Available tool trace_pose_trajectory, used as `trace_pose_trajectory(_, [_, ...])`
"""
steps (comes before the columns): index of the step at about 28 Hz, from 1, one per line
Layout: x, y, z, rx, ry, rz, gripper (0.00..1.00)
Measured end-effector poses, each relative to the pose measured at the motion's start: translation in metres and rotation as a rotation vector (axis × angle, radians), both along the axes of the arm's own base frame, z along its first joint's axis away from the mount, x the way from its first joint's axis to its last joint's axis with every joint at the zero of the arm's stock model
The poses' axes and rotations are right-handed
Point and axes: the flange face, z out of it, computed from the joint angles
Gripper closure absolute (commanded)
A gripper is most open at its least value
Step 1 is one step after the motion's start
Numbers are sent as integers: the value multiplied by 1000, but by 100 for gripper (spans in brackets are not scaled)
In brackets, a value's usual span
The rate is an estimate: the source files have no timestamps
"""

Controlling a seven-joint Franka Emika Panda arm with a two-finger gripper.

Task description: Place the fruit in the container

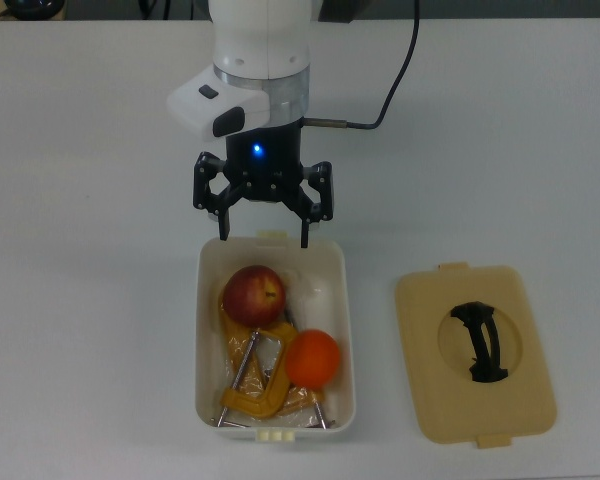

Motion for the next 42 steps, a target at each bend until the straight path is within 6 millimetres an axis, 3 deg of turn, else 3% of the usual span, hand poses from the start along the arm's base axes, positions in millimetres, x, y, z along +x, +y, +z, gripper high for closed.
trace_pose_trajectory(5, [-15,-3,-2,-24,139,-15,0])
trace_pose_trajectory(12, [-54,-9,23,-85,342,31,0])
trace_pose_trajectory(17, [-85,-22,57,-103,428,44,0])
trace_pose_trajectory(26, [-136,-71,124,-34,447,-33,0])
trace_pose_trajectory(31, [-153,-88,147,-36,425,-11,0])
trace_pose_trajectory(35, [-160,-86,150,-36,450,6,0])
trace_pose_trajectory(42, [-156,-84,144,-37,450,17,0])
